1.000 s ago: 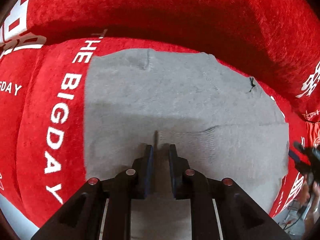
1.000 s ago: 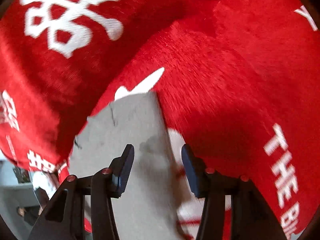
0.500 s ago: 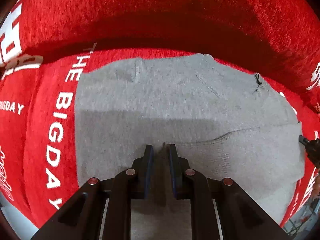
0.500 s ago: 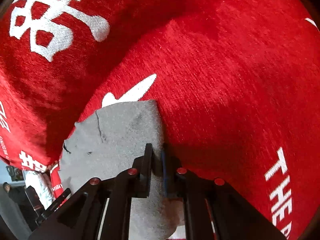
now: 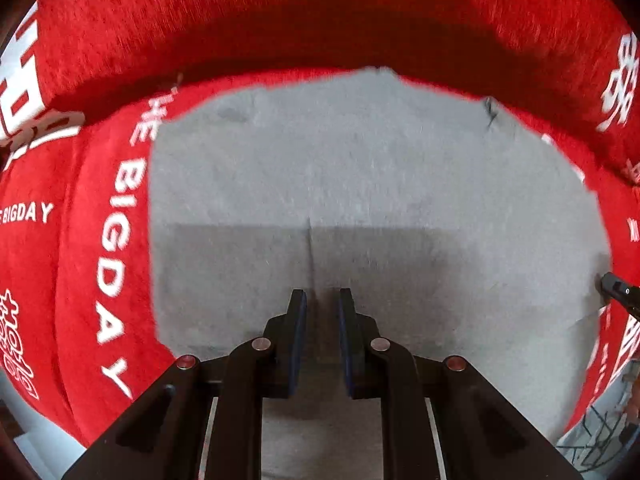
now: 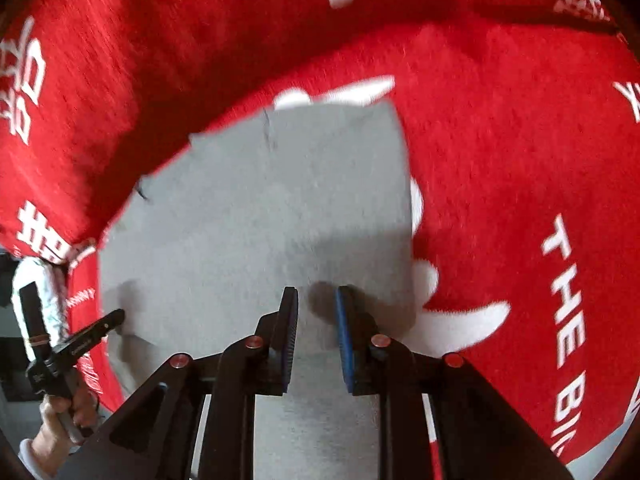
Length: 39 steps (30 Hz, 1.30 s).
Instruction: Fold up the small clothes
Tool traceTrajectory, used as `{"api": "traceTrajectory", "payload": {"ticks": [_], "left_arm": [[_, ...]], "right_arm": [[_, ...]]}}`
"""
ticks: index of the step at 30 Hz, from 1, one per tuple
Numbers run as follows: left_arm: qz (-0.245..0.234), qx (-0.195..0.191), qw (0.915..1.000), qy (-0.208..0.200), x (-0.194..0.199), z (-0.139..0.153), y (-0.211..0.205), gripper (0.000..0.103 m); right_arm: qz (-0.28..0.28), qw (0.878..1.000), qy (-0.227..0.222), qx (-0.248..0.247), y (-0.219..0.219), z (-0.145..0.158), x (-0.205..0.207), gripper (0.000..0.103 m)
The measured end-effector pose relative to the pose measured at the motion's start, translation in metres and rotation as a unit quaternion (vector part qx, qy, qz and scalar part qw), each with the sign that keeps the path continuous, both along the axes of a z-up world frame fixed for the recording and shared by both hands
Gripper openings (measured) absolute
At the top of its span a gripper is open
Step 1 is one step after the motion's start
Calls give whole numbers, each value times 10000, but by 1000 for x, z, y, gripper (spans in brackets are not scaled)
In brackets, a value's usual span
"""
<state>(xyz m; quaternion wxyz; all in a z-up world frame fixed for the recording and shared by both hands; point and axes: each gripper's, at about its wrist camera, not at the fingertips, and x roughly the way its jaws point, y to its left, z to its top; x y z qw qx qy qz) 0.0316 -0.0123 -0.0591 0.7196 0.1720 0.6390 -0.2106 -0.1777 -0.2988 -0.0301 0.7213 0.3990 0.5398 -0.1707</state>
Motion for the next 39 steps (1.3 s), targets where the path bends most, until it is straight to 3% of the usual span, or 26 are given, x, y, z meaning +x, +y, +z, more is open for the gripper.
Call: {"api": "traceTrajectory", "payload": {"ticks": [2,6,10,12,16,21,22,23,24,26,28,33,39], "left_arm": [[23,-47,9999,-127,-3,1,2,17],[8,7,10000,-70,-3,4,6,17],[69,303,9994,-172,-3,13,11,17],[54,441,9987,-261,-12,22,10,17],[45,486,9985,-250,-25,33,10,17],[180,466,9982,-323,-42,43,9,17],[212,471,9982,-320,-44,44,10,35],[235,478,9981,-312,-46,45,11,61],[280,516,9978,-323,-48,47,12,103],[318,533,9966,-537,-55,54,11,102],[255,555,9968,-508,-59,55,9,102],[487,476,9972,-319,-59,54,13,102],[752,480,9958,-195,-59,49,16,102]], "right_arm": [[31,9999,75,-115,3,-6,-3,12],[-5,9999,145,-58,1,3,-11,16],[54,9998,177,31,5,14,-10,17],[74,9997,183,117,9,21,-14,20],[71,9994,198,258,20,29,-20,38],[83,9989,213,412,32,31,-24,43],[86,9988,206,434,34,32,-26,48],[93,9988,194,446,36,33,-27,52],[105,9987,182,455,37,33,-27,53],[124,9986,170,478,39,34,-29,57],[130,9985,165,507,40,32,-31,63],[-24,9984,193,534,33,25,-36,64],[-961,9918,239,813,-14,-9,-38,64]]}}
